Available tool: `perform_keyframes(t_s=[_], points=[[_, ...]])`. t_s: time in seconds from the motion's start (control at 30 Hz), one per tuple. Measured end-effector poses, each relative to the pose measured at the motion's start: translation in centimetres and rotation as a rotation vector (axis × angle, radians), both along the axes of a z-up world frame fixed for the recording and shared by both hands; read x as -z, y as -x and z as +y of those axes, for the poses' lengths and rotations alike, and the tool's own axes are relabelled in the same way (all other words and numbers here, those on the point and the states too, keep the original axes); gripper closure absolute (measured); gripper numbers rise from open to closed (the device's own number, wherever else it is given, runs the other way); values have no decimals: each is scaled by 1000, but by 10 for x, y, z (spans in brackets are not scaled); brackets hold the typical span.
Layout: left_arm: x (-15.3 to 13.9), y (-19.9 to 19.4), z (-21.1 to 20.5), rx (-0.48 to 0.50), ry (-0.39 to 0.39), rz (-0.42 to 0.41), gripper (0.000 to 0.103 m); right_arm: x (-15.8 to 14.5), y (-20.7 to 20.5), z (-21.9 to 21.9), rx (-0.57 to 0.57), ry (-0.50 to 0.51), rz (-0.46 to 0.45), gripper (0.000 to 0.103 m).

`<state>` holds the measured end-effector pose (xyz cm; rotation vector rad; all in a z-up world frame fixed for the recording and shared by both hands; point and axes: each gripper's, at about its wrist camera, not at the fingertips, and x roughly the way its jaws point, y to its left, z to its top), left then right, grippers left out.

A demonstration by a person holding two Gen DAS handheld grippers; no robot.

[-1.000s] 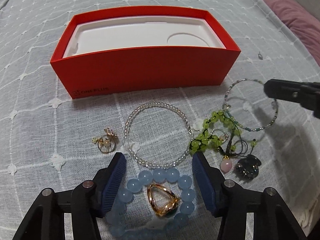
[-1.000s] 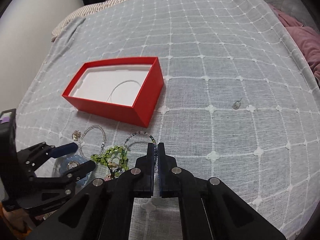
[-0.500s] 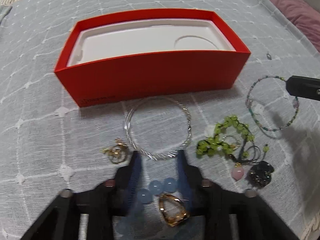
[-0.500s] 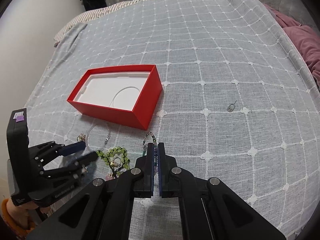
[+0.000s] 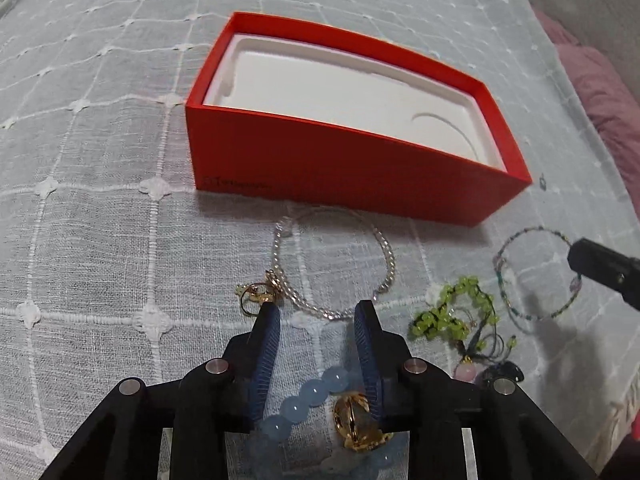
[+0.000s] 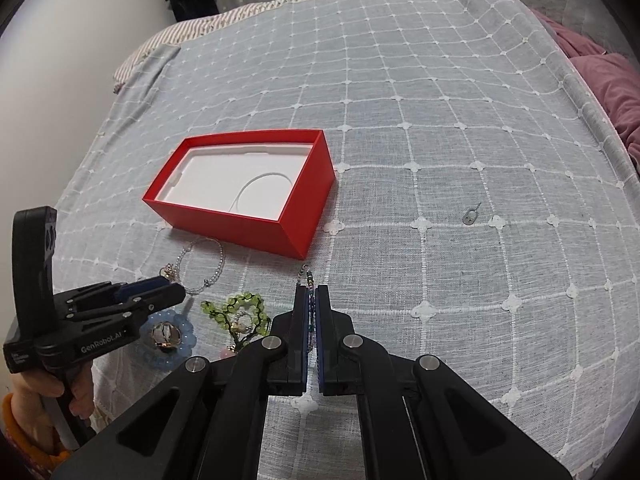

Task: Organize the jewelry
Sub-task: 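Grasp the multicolour beaded bracelet with the right tool while the left tool grasps the clear crystal bracelet, then carry both bracelets into the red box and open both tools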

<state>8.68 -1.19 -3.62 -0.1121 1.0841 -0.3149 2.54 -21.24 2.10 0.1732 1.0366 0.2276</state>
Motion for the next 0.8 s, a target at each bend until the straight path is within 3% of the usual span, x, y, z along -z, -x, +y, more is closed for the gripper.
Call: perform_keyframes(t_s=[0.2,0.4,0.57,0.8], points=[[0,-7,-8,-68,-14,35,71,3,-2,2,1,-4,10,101],[-27,-3,12,-91,31,-30,71,5,-5,0,5,-2,14,101],[-18,-15,2,-54,-22,-37,71,7,-7,2,5,-10,18,101],[1,-33,-21,-4,-128,-30,89,7,-7,5,0,-8,9,101]])
